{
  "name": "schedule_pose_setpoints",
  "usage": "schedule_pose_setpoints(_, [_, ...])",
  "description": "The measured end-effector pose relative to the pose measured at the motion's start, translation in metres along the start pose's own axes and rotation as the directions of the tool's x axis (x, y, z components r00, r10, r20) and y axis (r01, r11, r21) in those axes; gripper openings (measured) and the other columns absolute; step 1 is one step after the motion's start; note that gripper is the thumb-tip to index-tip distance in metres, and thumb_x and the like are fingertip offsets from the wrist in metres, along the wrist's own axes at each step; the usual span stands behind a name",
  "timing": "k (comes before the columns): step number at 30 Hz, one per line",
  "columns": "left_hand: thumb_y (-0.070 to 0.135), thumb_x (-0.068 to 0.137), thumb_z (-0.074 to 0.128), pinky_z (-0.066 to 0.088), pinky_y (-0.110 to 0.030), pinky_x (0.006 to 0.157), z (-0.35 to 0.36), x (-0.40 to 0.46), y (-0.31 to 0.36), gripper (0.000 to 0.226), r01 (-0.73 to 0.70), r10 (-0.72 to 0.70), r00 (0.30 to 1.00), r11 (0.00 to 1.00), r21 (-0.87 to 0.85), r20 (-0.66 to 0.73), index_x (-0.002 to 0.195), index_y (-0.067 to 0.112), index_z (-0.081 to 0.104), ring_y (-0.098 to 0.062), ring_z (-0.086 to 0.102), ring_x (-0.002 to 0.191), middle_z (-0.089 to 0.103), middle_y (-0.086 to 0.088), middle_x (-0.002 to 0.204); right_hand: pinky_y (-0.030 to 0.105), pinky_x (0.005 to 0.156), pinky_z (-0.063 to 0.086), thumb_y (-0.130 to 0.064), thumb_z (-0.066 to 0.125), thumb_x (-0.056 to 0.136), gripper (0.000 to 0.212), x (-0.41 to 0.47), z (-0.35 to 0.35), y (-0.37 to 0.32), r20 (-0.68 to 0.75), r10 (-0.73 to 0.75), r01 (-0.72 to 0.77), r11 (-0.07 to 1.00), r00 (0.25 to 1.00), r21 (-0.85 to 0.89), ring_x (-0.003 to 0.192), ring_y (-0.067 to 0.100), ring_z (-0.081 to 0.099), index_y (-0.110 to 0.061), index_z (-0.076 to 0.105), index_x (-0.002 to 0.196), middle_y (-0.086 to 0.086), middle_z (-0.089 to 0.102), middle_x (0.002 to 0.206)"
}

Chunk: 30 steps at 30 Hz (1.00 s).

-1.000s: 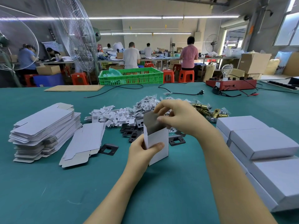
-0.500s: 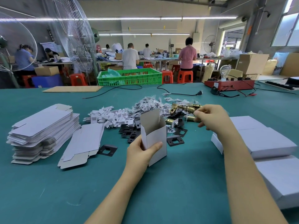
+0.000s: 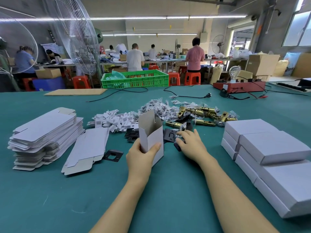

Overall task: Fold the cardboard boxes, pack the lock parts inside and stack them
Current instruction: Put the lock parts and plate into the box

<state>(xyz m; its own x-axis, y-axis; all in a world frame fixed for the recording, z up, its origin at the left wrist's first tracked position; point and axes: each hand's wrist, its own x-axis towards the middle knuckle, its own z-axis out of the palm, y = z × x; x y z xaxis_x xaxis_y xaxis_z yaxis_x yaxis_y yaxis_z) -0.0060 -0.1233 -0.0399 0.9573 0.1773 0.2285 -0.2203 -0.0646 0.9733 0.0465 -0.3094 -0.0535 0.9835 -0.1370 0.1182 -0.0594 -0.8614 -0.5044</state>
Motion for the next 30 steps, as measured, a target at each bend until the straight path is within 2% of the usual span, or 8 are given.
schedule_pose_setpoints(3, [0.021, 0.078, 0.081, 0.056, -0.047, 0.082, 0.000, -0.001, 0.001, 0.015, 0.010, -0.010, 0.999, 1.000, -0.014, 0.032, 0.085, 0.025, 0.069, -0.024, 0.067, 0.087, 0.073, 0.004, 0.083, 0.042, 0.117, 0.015, -0.038, 0.032, 0.102, 0.042, 0.004, 0.003, 0.001, 0.059, 0.025, -0.017, 0.992, 0.998, -0.127, 0.148, 0.030, 0.001, -0.032, 0.037, 0.143, -0.003, 0.027, 0.156])
schedule_pose_setpoints(8, [0.027, 0.072, 0.084, 0.056, -0.048, 0.086, 0.002, -0.004, 0.002, 0.021, 0.005, -0.003, 0.990, 1.000, -0.012, 0.141, 0.087, 0.028, 0.070, -0.021, 0.068, 0.090, 0.074, 0.009, 0.086, 0.039, 0.114, 0.020, -0.029, 0.034, 0.102, 0.043, 0.005, 0.003, 0.000, 0.004, 0.022, -0.021, 0.990, 1.000, -0.137, 0.146, 0.029, 0.012, -0.016, 0.041, 0.143, -0.002, 0.032, 0.154])
schedule_pose_setpoints(12, [0.037, 0.064, 0.078, 0.055, -0.049, 0.086, 0.002, -0.004, 0.002, 0.024, 0.004, 0.001, 0.988, 1.000, -0.030, 0.152, 0.085, 0.030, 0.070, -0.021, 0.068, 0.090, 0.074, 0.009, 0.086, 0.036, 0.112, 0.024, -0.027, 0.037, 0.102, 0.040, 0.004, 0.004, 0.000, -0.028, 0.003, -0.008, 0.989, 1.000, -0.149, 0.142, 0.027, 0.019, -0.011, 0.047, 0.138, 0.000, 0.037, 0.150])
schedule_pose_setpoints(15, [0.032, 0.068, 0.082, 0.057, -0.045, 0.085, 0.002, -0.002, 0.000, 0.022, 0.003, 0.003, 0.988, 0.999, -0.037, 0.152, 0.086, 0.032, 0.070, -0.016, 0.068, 0.088, 0.074, 0.011, 0.087, 0.038, 0.111, 0.024, -0.027, 0.042, 0.099, 0.038, 0.004, 0.003, -0.001, -0.052, -0.010, 0.004, 0.994, 0.999, -0.113, 0.144, 0.026, 0.014, -0.019, 0.047, 0.136, -0.002, 0.033, 0.152])
schedule_pose_setpoints(19, [0.019, 0.077, 0.083, 0.057, -0.039, 0.083, 0.002, 0.000, -0.005, 0.020, -0.005, 0.011, 0.988, 0.999, -0.039, 0.151, 0.088, 0.032, 0.070, -0.014, 0.069, 0.087, 0.074, 0.012, 0.087, 0.043, 0.114, 0.019, -0.036, 0.038, 0.100, 0.036, 0.006, 0.002, -0.003, 0.085, 0.035, -0.025, 0.993, 0.996, -0.115, 0.149, 0.028, 0.000, -0.030, 0.044, 0.135, -0.007, 0.027, 0.157])
schedule_pose_setpoints(22, [0.018, 0.078, 0.082, 0.057, -0.036, 0.081, 0.003, 0.000, -0.006, 0.021, -0.010, 0.017, 0.989, 0.999, -0.049, 0.149, 0.091, 0.030, 0.070, -0.013, 0.069, 0.088, 0.074, 0.012, 0.089, 0.042, 0.115, 0.018, -0.037, 0.034, 0.101, 0.044, 0.007, 0.001, -0.004, 0.099, 0.029, -0.013, 0.988, 0.995, -0.156, 0.148, 0.028, 0.007, -0.028, 0.040, 0.143, -0.008, 0.028, 0.156])
schedule_pose_setpoints(25, [0.018, 0.078, 0.083, 0.056, -0.035, 0.081, 0.003, 0.000, -0.007, 0.021, -0.011, 0.019, 0.988, 0.998, -0.054, 0.154, 0.092, 0.029, 0.071, -0.013, 0.069, 0.088, 0.074, 0.011, 0.089, 0.037, 0.111, 0.025, -0.030, 0.035, 0.101, 0.042, 0.008, 0.001, -0.004, 0.043, 0.014, -0.007, 0.987, 0.999, -0.161, 0.140, 0.029, 0.023, -0.021, 0.046, 0.140, -0.003, 0.037, 0.151])
schedule_pose_setpoints(30, [0.017, 0.078, 0.082, 0.057, -0.040, 0.085, 0.003, -0.001, -0.006, 0.022, -0.005, 0.013, 0.988, 0.999, -0.053, 0.153, 0.092, 0.029, 0.070, -0.015, 0.069, 0.090, 0.075, 0.011, 0.090, 0.037, 0.103, 0.033, -0.030, 0.042, 0.099, 0.038, 0.002, -0.002, -0.008, -0.010, 0.046, -0.047, 0.987, 0.999, -0.153, 0.133, 0.029, 0.027, -0.022, 0.052, 0.135, -0.003, 0.046, 0.143])
